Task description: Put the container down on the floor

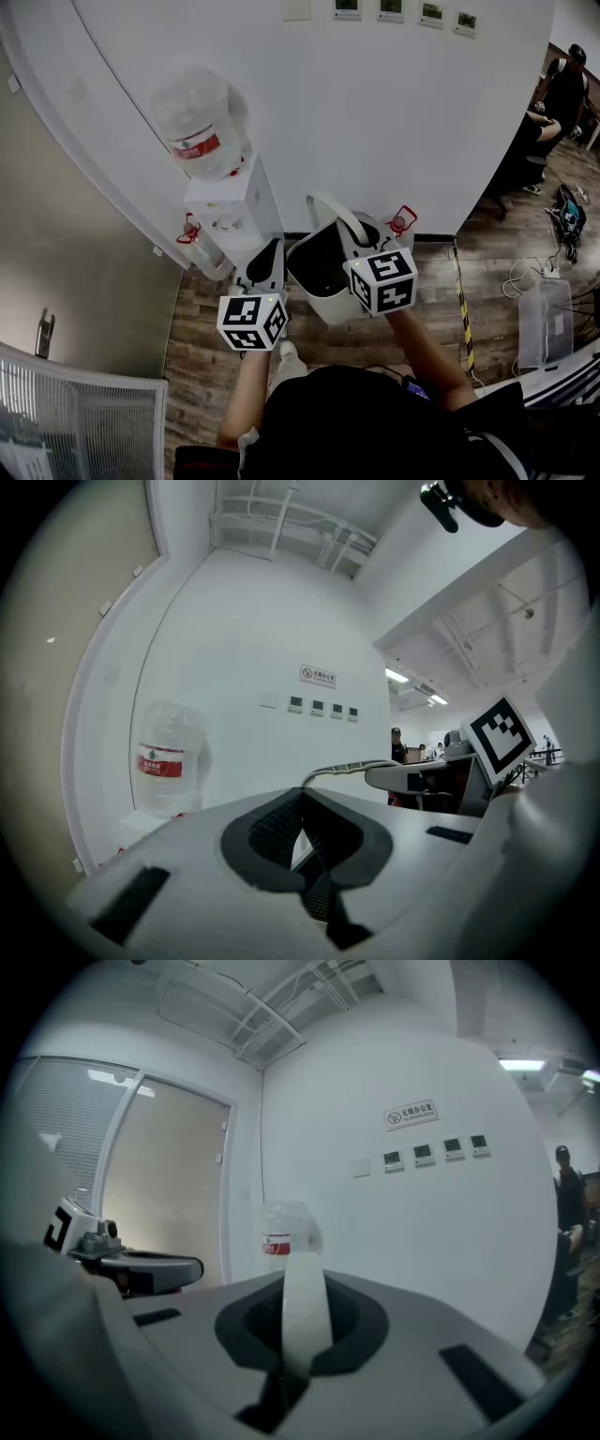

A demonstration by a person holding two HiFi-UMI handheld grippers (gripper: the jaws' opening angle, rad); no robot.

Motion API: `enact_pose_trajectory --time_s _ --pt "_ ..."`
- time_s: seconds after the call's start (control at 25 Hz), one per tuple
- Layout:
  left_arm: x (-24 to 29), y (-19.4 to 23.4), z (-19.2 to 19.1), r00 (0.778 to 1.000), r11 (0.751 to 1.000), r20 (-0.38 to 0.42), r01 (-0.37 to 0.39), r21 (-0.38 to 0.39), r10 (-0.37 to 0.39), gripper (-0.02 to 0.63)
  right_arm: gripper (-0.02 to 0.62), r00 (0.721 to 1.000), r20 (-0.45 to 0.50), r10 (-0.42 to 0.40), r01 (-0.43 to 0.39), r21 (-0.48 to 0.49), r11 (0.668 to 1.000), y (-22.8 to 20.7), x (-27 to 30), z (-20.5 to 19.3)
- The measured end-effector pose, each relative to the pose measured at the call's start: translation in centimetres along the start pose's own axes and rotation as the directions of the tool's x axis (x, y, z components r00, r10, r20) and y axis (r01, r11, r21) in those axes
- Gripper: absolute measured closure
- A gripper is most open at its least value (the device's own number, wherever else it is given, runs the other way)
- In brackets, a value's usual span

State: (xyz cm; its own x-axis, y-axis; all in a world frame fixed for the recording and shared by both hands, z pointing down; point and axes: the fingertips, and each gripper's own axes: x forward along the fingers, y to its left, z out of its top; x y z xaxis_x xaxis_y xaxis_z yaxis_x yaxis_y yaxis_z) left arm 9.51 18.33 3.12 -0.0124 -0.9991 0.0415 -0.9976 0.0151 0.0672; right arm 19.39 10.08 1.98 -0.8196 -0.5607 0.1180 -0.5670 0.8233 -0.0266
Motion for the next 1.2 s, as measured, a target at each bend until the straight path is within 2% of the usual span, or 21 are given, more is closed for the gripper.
enact_pose_trajectory --time_s 0.56,0.88,1.2 --pt "0.1 0.5 0.4 1.0 1.0 0.006 -0.014 -0.005 0.014 0.592 0.566 0.999 -0.012 0.044 -0.044 -0.023 0.999 1.0 1.2 0.2" --pt "2.0 3.5 0.0 1.0 1.0 -0.006 -0.014 -0.026 0.014 0.592 0.566 0.999 -0.03 0.033 -0.034 -0.017 0.999 0.7 4.6 -0.1" --pt "5.7 8.2 0.4 1.0 0.999 -0.008 -0.004 -0.052 0.004 0.592 0.566 0.999 -0.052 0.016 -0.016 -0.014 1.0 0.2 10.3 0.3"
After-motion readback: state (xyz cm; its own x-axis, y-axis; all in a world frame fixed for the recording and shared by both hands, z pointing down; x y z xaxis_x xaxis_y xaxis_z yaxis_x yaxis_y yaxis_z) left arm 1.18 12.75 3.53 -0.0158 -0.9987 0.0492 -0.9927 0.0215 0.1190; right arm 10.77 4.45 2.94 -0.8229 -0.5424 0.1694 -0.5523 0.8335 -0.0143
